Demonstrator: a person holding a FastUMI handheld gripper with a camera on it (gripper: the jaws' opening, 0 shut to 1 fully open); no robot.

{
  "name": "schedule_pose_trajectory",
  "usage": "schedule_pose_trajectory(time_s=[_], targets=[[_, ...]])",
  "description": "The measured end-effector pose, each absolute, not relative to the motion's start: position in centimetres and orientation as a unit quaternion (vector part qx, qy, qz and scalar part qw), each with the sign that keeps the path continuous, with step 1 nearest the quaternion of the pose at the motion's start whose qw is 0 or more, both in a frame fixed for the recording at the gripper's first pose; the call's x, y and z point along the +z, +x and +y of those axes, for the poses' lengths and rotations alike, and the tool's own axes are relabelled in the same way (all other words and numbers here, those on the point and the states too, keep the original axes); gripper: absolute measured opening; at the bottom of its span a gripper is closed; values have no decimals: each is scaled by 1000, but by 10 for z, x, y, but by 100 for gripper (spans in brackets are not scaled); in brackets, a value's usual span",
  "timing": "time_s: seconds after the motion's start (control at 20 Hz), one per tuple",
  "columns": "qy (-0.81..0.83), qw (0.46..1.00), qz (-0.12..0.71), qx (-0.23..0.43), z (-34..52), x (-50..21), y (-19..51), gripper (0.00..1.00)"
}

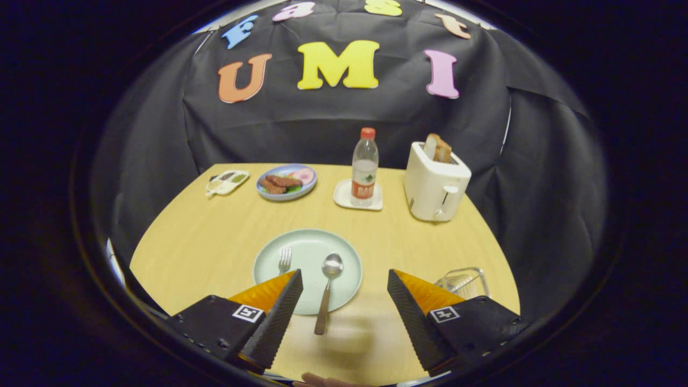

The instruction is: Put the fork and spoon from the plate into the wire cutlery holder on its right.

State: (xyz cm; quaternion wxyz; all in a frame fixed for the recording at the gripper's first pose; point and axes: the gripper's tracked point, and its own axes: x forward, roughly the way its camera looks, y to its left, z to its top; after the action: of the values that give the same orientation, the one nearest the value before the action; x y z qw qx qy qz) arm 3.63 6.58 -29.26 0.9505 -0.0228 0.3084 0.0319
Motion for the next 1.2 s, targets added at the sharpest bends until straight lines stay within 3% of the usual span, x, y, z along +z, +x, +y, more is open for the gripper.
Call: schedule_pose_trajectory(time_s=[0.25,0.35,0.45,0.55,0.7,0.8,0.85,0.95,1.0,1.2], targets=[[-18,921,389,27,69,-367,28,93],[-12,917,397,27,72,-380,30,84],[-12,917,398,29,77,-387,29,69],[-4,913,405,43,85,-392,27,61],[-3,915,400,41,87,-391,28,35],[-2,914,406,29,82,-392,23,31],[8,911,410,35,82,-390,24,13],[12,908,416,48,80,-387,19,11],[11,907,417,53,77,-382,15,4],[9,910,409,71,68,-360,0,4]])
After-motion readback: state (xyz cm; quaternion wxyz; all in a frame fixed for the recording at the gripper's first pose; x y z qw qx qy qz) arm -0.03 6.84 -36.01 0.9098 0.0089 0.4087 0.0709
